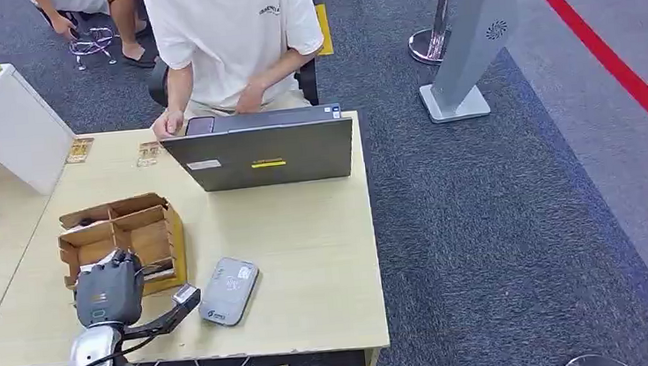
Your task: Pass the card to the sensor for recognition and then transmit it.
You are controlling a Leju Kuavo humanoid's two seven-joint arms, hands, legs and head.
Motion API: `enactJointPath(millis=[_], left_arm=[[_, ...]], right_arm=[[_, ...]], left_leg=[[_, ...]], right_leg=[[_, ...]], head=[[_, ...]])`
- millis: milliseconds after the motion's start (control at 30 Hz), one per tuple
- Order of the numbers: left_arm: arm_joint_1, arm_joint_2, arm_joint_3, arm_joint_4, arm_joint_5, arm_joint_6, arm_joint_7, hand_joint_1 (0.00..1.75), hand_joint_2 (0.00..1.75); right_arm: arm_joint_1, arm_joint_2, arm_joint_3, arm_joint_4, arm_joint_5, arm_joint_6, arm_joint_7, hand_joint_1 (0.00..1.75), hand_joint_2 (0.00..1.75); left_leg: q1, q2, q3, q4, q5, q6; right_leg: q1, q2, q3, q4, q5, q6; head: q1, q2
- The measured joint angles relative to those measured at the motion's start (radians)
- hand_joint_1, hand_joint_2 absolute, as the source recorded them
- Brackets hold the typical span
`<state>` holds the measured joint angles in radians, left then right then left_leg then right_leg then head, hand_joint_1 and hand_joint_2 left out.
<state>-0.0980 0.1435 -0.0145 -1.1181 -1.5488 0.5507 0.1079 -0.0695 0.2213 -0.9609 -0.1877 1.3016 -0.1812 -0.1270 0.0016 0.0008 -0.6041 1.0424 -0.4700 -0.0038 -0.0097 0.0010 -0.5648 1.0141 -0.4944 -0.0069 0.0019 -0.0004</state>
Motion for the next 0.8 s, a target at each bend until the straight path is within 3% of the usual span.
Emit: enactJointPath(millis=[233,333,467,633,800], left_arm=[[0.014,0.000,0.000,-0.009,0.000,0.031,0.016,1.75,1.75],[0.031,-0.005,0.000,-0.056,0.000,0.026,-0.010,1.75,1.75],[0.070,-0.016,-0.014,-0.225,-0.001,-0.043,-0.041,1.75,1.75],[0.098,-0.010,-0.103,-0.506,-0.001,-0.125,-0.055,1.75,1.75],[0.112,0.005,-0.149,-0.646,0.004,-0.120,-0.058,1.75,1.75]], right_arm=[[0.000,0.000,0.000,0.000,0.000,-0.001,0.000,0.00,0.00],[0.000,0.000,0.000,0.000,-0.003,-0.002,0.000,0.00,0.00],[0.000,0.000,-0.003,0.000,-0.019,-0.009,0.000,0.00,0.00],[0.000,0.000,-0.024,0.000,-0.037,-0.021,0.000,0.00,0.00],[0.001,0.000,-0.033,0.000,-0.043,-0.023,0.000,0.00,0.00]], left_leg=[[0.000,0.000,0.000,0.000,0.000,0.000],[0.000,0.000,0.000,0.000,0.000,0.000],[0.000,0.000,-0.001,0.000,0.000,0.000],[0.000,-0.001,-0.001,0.001,0.000,0.000],[0.000,0.000,-0.001,0.001,0.000,0.000]], right_leg=[[0.000,0.000,0.000,0.000,0.000,0.000],[0.000,0.000,-0.001,0.000,0.000,0.000],[0.000,0.000,-0.001,0.000,0.000,0.000],[0.000,-0.001,-0.001,0.000,0.000,0.000],[0.000,0.000,-0.001,0.000,0.000,0.000]], head=[[0.000,0.000],[-0.001,0.000],[0.000,0.000],[0.000,0.000],[0.000,0.000]])
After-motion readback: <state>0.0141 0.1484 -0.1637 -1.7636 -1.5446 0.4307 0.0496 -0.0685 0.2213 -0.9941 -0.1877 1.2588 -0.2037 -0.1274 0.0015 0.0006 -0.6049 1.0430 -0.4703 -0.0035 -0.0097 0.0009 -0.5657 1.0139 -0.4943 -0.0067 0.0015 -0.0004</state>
